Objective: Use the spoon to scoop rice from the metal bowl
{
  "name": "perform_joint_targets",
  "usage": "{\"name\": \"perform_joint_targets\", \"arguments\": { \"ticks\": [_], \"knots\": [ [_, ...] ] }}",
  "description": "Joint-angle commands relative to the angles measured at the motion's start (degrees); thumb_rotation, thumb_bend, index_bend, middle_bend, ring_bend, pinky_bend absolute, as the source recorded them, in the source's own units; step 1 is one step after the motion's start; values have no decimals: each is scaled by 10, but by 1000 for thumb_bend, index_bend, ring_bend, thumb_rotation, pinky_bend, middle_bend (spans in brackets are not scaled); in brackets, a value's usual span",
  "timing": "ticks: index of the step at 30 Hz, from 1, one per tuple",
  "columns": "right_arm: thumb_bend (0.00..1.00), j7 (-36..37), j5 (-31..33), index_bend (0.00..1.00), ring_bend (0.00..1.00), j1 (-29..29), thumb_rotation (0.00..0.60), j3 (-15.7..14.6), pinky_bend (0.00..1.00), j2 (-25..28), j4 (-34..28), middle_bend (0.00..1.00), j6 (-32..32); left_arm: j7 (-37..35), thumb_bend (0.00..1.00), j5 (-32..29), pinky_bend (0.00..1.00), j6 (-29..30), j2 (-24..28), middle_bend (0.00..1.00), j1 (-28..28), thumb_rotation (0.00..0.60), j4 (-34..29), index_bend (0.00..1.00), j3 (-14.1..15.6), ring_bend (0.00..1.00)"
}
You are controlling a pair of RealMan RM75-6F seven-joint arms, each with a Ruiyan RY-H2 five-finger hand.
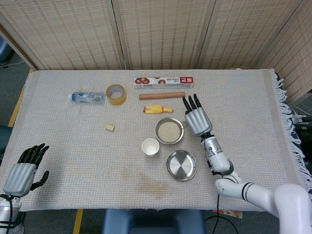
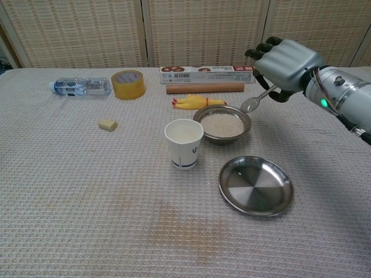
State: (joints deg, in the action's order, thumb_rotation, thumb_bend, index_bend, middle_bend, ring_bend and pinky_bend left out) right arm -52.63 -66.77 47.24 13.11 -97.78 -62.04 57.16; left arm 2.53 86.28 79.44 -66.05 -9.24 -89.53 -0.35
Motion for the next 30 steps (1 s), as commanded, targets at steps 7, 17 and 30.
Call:
{"name": "perform_joint_targets", "arguments": {
  "ticks": [7,17,30],
  "knots": [
    [341,-22,-6,703,0,28,600,-12,0,-37,47,23,-11,6,420,-5,96,4,-3,0,3,600,-1,0,-3,0],
    [341,-49,-7,703,0,39,600,-22,0,-56,60,23,-13,9,420,-9,101,-6,-4,0,0,600,1,0,-2,0],
    [341,-52,5,702,0,47,600,-21,0,-80,64,23,-20,5,420,-9,101,-9,-4,0,-2,600,3,0,-2,0]
  ]
}}
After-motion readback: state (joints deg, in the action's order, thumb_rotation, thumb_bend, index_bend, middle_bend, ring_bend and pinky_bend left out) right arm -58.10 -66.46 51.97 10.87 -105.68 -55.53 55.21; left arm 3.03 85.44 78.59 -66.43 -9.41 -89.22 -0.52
